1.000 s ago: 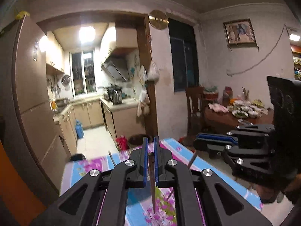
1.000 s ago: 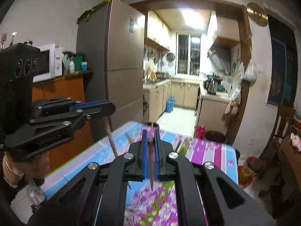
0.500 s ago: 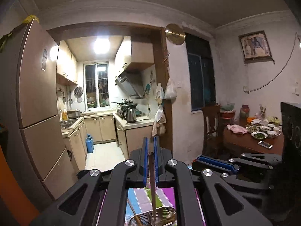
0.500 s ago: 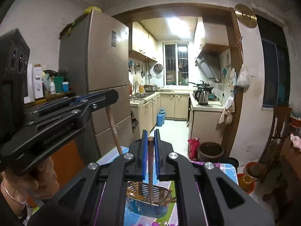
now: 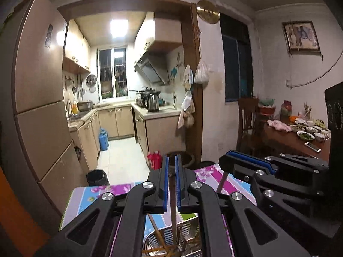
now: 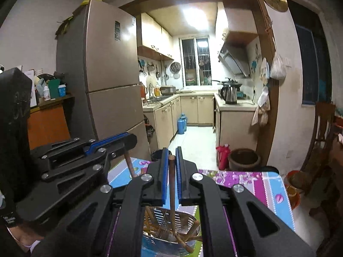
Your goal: Organize utensils
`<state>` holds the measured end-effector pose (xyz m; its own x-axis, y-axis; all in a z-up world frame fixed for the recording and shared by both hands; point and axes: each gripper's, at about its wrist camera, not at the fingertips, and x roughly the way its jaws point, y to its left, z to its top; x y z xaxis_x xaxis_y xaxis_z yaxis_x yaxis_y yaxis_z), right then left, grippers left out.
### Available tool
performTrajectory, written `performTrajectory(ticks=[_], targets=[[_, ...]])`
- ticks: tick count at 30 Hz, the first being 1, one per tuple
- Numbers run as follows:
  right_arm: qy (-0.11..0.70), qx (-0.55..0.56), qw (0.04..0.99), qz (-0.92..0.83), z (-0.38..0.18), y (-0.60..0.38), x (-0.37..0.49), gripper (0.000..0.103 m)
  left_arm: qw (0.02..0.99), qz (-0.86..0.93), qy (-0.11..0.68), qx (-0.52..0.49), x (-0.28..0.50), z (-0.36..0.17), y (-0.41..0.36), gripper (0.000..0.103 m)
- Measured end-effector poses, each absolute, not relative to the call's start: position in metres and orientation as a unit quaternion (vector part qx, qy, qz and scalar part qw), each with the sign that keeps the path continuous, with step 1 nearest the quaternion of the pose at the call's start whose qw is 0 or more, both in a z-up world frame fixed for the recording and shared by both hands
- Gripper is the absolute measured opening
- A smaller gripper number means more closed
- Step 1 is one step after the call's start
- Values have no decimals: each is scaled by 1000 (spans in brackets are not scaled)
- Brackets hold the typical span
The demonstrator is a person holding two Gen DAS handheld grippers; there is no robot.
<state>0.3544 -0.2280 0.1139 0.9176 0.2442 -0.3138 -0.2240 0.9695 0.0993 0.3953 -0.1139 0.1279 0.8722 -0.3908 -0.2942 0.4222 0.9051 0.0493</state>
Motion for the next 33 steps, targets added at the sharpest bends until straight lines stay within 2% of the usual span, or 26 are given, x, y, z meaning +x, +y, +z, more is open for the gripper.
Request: performTrajectory(ticks=[6, 7, 8, 9, 10, 11, 12, 15, 16, 18, 19, 20, 22, 23, 27, 29, 33], targets=[[188, 26, 975, 116, 98, -223, 364, 5, 961, -206, 182, 34, 408, 107, -110, 7], [191, 19, 975, 109, 98, -220, 365, 9, 960, -202, 191, 32, 411, 104, -108, 7], [187, 13, 977, 102, 99, -220, 364, 21, 961, -196, 194, 31, 413, 102, -106, 7], [176, 11, 979, 101, 103, -220, 360, 29, 962, -193, 189, 31, 412, 103, -104, 8], [167, 12, 981, 99, 107, -220, 356, 40, 963, -193, 185, 30, 410, 106, -102, 13], [159, 16, 982, 97, 113, -223, 352, 43, 965, -191, 178, 30, 407, 111, -100, 23], [155, 25, 982, 100, 120, -226, 349, 44, 967, -185, 171, 29, 404, 117, -97, 27], [133, 26, 986, 93, 134, -232, 330, 44, 976, -161, 145, 34, 388, 135, -91, 32], [125, 24, 987, 93, 138, -234, 323, 44, 979, -147, 136, 41, 380, 139, -90, 37], [102, 27, 989, 104, 145, -241, 289, 46, 988, -93, 103, 69, 348, 147, -87, 68], [88, 29, 990, 105, 146, -246, 272, 60, 991, -72, 83, 79, 329, 149, -86, 93], [70, 31, 992, 101, 145, -249, 248, 79, 993, -53, 50, 92, 303, 149, -84, 99], [41, 34, 994, 98, 138, -256, 202, 95, 992, -14, 8, 123, 257, 141, -85, 99], [35, 36, 995, 90, 133, -259, 183, 98, 992, 7, 4, 128, 243, 137, -86, 99], [47, 54, 997, 23, 100, -267, 113, 98, 995, 8, 34, 90, 194, 118, -75, 99], [72, 56, 996, 17, 89, -270, 92, 98, 996, 7, 59, 68, 179, 111, -69, 99], [70, 69, 995, -9, 74, -275, 52, 98, 996, 15, 77, 47, 149, 95, -64, 99]])
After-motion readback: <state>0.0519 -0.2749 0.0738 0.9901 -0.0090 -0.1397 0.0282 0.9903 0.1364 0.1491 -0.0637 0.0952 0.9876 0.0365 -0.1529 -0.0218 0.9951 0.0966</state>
